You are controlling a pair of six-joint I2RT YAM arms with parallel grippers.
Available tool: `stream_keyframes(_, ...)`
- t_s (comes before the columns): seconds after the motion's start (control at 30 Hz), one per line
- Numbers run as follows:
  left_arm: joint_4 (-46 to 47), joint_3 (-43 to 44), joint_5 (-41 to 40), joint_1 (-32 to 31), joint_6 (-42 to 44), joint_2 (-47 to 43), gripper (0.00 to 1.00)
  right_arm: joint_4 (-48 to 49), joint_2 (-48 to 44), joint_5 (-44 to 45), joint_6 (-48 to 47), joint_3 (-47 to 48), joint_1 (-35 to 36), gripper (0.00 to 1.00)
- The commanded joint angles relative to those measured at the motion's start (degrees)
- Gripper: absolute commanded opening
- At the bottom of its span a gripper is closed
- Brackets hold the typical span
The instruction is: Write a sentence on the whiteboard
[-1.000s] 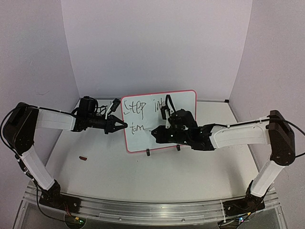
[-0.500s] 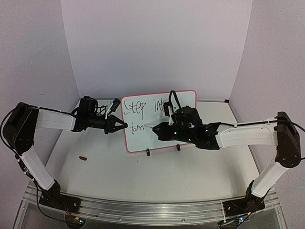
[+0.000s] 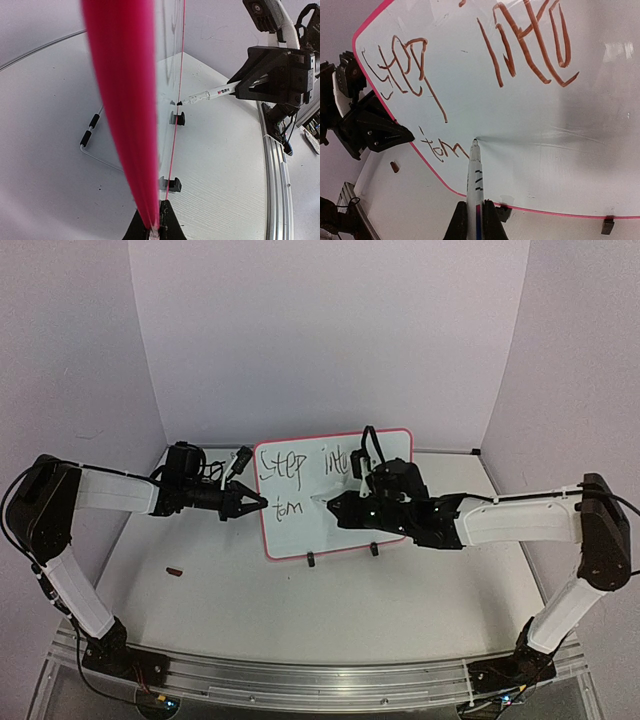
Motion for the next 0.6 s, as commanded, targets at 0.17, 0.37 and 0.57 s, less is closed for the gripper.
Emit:
stream_keyframes(0.17, -3.54, -0.21, -7.64, -0.27, 2.77, 1.28, 0.0, 1.59, 1.94, -2.42, -0.19, 2.1, -0.91, 0.0)
stream_keyframes(0.37, -3.59, -0.2, -7.63, -0.3, 2.77, 1.29, 0.0, 1.42, 3.22, -3.98, 0.54, 2.5, -1.03, 0.0)
stream_keyframes(0.57, -3.55, -0.2, -7.64, -0.28, 2.8, 1.31, 0.0, 0.38, 2.64, -2.47, 1.64, 0.55, -1.02, 0.0)
